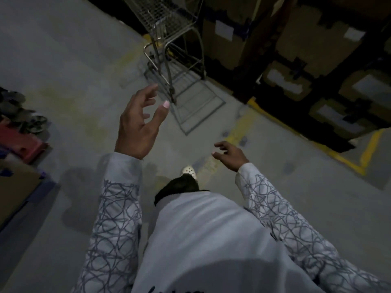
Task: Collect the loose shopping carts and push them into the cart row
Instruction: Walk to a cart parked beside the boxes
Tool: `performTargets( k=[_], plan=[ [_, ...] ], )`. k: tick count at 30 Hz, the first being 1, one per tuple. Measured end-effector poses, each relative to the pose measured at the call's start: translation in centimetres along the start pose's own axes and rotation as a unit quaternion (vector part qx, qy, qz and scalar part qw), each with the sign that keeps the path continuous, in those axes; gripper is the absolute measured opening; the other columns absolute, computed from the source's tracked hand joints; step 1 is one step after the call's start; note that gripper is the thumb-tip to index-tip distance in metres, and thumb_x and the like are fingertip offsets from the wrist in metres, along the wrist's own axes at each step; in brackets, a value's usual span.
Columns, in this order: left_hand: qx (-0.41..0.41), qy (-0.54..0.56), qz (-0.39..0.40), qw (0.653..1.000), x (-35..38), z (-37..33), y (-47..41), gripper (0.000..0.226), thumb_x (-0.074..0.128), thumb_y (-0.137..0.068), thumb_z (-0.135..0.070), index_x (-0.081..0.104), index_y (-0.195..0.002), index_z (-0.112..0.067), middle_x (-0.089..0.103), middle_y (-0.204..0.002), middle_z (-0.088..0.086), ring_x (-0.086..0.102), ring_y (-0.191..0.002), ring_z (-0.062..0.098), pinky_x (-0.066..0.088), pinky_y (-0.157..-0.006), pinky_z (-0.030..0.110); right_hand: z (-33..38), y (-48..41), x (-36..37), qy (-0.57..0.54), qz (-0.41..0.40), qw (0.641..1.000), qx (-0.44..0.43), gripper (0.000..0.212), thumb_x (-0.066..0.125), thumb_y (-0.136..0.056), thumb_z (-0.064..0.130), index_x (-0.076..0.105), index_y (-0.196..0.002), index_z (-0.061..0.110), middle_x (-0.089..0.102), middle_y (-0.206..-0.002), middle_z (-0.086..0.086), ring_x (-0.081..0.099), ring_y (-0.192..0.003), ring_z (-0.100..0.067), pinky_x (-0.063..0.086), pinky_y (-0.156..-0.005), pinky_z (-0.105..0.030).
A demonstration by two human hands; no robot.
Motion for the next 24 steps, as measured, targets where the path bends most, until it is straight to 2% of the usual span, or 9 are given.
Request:
performTargets(
  k=[5, 11, 13, 15, 16, 18, 20, 22, 24],
  plan=[
    [-0.001, 0.002, 0.016, 1.0, 1.3, -0.9, -14.8, 0.046, 0.063, -0.096, -0.043, 0.056, -0.137, -0.024, 0.061, -0.129, -0.005, 0.058, -0.117, 0.002, 0.052, -0.089, 0.029, 6.5, -7.1, -6.3, -0.057, -0.032, 0.998, 0.017, 0.043, 0.066, -0.094, 0.041, 0.056, -0.133, 0.026, 0.056, -0.138, -0.005, 0.053, -0.128, -0.024, 0.047, -0.097, -0.036],
    [-0.02, 0.001, 0.076, 0.997, 6.3, 0.6, -27.2, 0.045, 0.064, -0.095, -0.043, 0.057, -0.136, -0.027, 0.061, -0.13, -0.005, 0.059, -0.117, 0.005, 0.05, -0.089, 0.025, 13.6, -14.6, -14.6, -0.077, -0.08, 0.993, -0.029, 0.042, 0.066, -0.094, 0.04, 0.057, -0.133, 0.026, 0.058, -0.135, 0.0, 0.054, -0.124, -0.017, 0.044, -0.095, -0.031],
    [-0.039, 0.001, 0.084, 0.996, 8.7, 2.2, -30.7, 0.043, 0.065, -0.095, -0.039, 0.058, -0.135, -0.027, 0.062, -0.129, -0.005, 0.059, -0.115, 0.006, 0.048, -0.085, 0.017, 15.8, -18.1, -17.1, -0.073, -0.084, 0.993, -0.048, 0.041, 0.067, -0.093, 0.041, 0.058, -0.132, 0.028, 0.059, -0.135, 0.002, 0.054, -0.124, -0.016, 0.045, -0.098, -0.033],
    [-0.074, 0.01, 0.087, 0.993, 11.4, 4.3, -34.1, 0.04, 0.066, -0.096, -0.034, 0.059, -0.134, -0.025, 0.062, -0.127, -0.004, 0.059, -0.114, 0.009, 0.046, -0.075, 0.005, 18.0, -21.8, -19.6, -0.069, -0.09, 0.99, -0.079, 0.042, 0.067, -0.094, 0.041, 0.059, -0.132, 0.028, 0.058, -0.136, 0.004, 0.053, -0.124, -0.014, 0.045, -0.101, -0.035],
    [-0.087, 0.012, 0.091, 0.992, 12.9, 5.1, -35.8, 0.038, 0.066, -0.096, -0.032, 0.059, -0.132, -0.023, 0.063, -0.126, -0.002, 0.059, -0.112, 0.011, 0.044, -0.07, 0.002, 19.2, -23.6, -21.2, -0.065, -0.096, 0.988, -0.098, 0.042, 0.066, -0.094, 0.041, 0.058, -0.133, 0.027, 0.058, -0.136, 0.004, 0.052, -0.125, -0.013, 0.044, -0.102, -0.034],
    [-0.113, 0.008, 0.094, 0.989, 15.6, 7.0, -39.2, 0.035, 0.067, -0.095, -0.028, 0.061, -0.13, -0.022, 0.064, -0.122, -0.001, 0.06, -0.11, 0.014, 0.043, -0.068, 0.001, 21.3, -27.1, -24.1, -0.042, -0.086, 0.987, -0.13, 0.043, 0.065, -0.095, 0.042, 0.058, -0.134, 0.026, 0.056, -0.138, 0.005, 0.051, -0.126, -0.012, 0.042, -0.1, -0.03],
    [-0.134, 0.003, 0.094, 0.987, 18.0, 8.8, -43.1, 0.035, 0.068, -0.095, -0.027, 0.062, -0.128, -0.021, 0.064, -0.117, -0.001, 0.061, -0.108, 0.015, 0.049, -0.081, 0.009, 23.4, -31.0, -27.2, -0.016, -0.062, 0.986, -0.153, 0.044, 0.064, -0.094, 0.047, 0.057, -0.134, 0.029, 0.056, -0.138, 0.005, 0.051, -0.127, -0.013, 0.043, -0.103, -0.033],
    [-0.155, -0.005, 0.098, 0.983, 19.9, 10.0, -46.8, 0.035, 0.068, -0.094, -0.027, 0.062, -0.128, -0.019, 0.064, -0.116, -0.001, 0.061, -0.11, 0.017, 0.052, -0.096, 0.027, 26.0, -34.5, -31.1, 0.036, -0.059, 0.981, -0.182, 0.046, 0.063, -0.094, 0.049, 0.057, -0.135, 0.029, 0.058, -0.133, 0.0, 0.054, -0.123, -0.018, 0.046, -0.104, -0.041],
    [-0.165, -0.015, 0.098, 0.981, 21.3, 10.2, -50.0, 0.035, 0.068, -0.094, -0.029, 0.062, -0.127, -0.019, 0.064, -0.12, -0.002, 0.061, -0.113, 0.016, 0.051, -0.1, 0.035, 28.9, -37.0, -35.2, 0.098, -0.072, 0.969, -0.217, 0.046, 0.061, -0.095, 0.047, 0.057, -0.136, 0.025, 0.06, -0.13, -0.002, 0.055, -0.121, -0.02, 0.046, -0.102, -0.041]
  ],
)
Point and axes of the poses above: each hand's wrist, its own y-axis away from the middle knuckle, its own x-axis out of the palm, z = x × y, the point moved 6 cm from there along -y, towards the middle knuckle
